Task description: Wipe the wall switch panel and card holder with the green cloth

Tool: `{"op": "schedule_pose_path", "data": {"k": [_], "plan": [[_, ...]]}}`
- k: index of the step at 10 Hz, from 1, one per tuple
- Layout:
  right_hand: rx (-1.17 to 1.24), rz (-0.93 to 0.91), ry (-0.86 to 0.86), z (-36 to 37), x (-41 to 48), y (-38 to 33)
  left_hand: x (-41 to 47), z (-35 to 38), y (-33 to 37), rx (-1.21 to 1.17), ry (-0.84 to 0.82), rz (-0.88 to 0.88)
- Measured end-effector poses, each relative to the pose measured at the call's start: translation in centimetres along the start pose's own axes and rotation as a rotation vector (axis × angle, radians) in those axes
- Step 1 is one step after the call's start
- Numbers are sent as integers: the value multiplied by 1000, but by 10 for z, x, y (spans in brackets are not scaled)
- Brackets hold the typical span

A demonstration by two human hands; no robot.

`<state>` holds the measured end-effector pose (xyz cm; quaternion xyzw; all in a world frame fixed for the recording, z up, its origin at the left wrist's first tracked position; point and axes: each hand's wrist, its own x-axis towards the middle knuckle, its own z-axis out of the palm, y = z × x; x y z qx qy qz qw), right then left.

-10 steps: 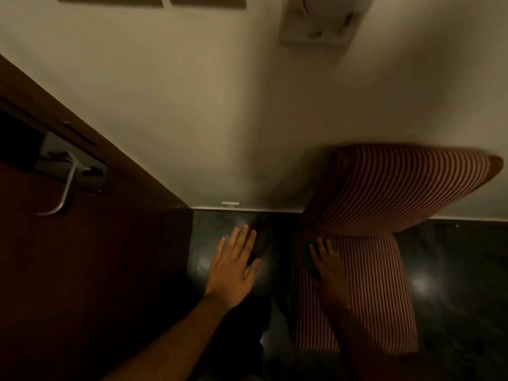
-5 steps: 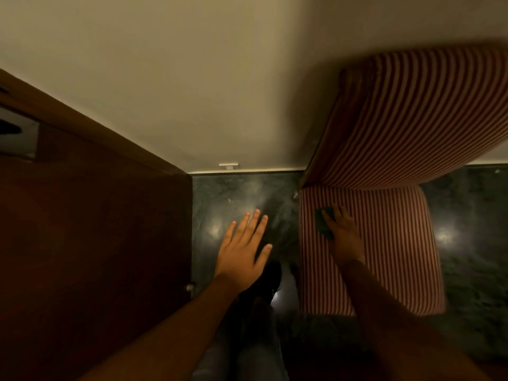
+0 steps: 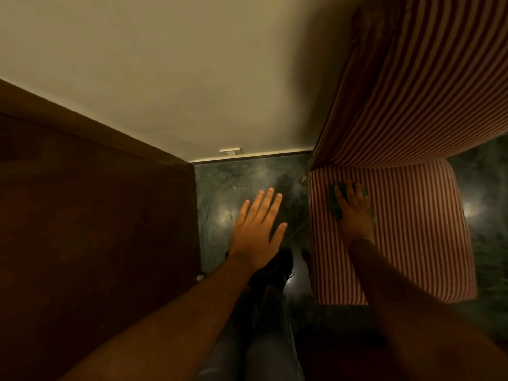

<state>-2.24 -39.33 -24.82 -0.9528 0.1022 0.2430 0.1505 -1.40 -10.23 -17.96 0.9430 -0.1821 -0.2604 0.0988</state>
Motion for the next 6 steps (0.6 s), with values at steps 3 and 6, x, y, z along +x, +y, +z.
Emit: {"op": "schedule_pose_path", "data": {"k": [3, 6], "plan": [[-95, 0, -16, 5, -11, -3, -9, 4, -12, 29, -47, -22], [-64, -66, 139, -41, -37, -73, -25, -42, -13, 35, 39, -28]]}}
